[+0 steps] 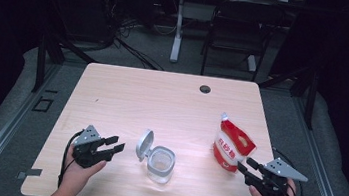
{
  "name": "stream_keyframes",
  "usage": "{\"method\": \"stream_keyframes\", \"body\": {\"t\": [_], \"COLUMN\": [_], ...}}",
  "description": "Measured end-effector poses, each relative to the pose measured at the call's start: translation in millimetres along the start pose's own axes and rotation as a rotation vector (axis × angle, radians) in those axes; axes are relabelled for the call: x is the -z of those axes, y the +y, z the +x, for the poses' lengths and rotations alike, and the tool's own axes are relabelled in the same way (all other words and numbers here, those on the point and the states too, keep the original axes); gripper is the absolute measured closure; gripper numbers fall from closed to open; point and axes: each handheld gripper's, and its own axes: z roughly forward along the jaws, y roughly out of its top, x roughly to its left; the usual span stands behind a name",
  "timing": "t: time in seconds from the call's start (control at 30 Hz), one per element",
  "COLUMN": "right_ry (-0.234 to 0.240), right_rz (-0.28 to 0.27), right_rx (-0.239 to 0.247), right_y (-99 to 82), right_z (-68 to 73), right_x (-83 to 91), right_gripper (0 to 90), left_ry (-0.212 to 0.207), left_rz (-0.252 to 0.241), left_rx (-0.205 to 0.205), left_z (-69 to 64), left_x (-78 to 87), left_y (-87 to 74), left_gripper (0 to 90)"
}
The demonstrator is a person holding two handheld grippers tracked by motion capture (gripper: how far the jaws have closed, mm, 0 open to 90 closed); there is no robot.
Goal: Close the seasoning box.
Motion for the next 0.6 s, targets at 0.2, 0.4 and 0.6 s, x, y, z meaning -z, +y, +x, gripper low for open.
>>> {"method": "stream_keyframes", "body": {"t": [0.2,0.4,0.6], "right_ry": [-0.021,-0.022,-0.018], "right_rz": [-0.009,-0.032,-0.048], "right_rx": [-0.001,0.017,0.023], "right_y": [13.3,29.4,41.8], "right_z": [3.4,3.5,2.9], "right_x": [-1.0,-9.7,-21.2], "right_gripper": [55.6,54.4,56.0], "left_ry": [0.007,0.006,0.008], "left_rz": [-0.012,-0.007,-0.008], "left_rx": [0.007,0.014,0.012], "left_z": [0.5,2.6,2.4], "left_x": [1.1,2.5,2.5], "left_y": [-0.1,-0.6,-1.6], "left_gripper": [59.6,59.6,59.6]}}
